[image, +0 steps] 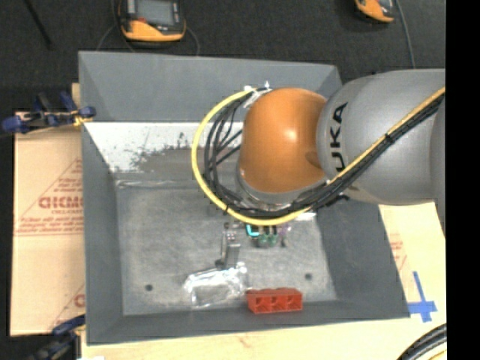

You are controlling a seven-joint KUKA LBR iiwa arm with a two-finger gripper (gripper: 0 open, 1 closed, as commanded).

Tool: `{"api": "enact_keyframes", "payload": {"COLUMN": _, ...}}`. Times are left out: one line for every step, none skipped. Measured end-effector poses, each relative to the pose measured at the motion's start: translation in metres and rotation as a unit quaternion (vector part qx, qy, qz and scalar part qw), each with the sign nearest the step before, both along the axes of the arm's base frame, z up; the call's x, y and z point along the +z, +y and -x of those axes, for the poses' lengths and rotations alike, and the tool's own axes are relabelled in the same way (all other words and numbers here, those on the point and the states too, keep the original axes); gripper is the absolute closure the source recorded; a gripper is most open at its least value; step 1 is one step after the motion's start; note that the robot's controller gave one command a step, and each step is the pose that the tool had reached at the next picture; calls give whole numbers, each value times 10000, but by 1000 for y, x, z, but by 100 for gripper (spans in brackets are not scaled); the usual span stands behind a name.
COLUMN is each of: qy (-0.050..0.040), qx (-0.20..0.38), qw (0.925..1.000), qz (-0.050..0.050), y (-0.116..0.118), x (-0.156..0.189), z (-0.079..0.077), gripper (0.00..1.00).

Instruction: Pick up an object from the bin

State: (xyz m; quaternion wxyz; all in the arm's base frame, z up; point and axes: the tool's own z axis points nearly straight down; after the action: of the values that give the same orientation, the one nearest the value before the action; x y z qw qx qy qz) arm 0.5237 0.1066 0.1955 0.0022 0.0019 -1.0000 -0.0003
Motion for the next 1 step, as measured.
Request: {"api": "enact_keyframes", "payload": {"qy": 2, "qx": 2130, "qw": 9770, "qz": -1, "y": -18, "x": -117, "z": 24, "gripper": 0}}
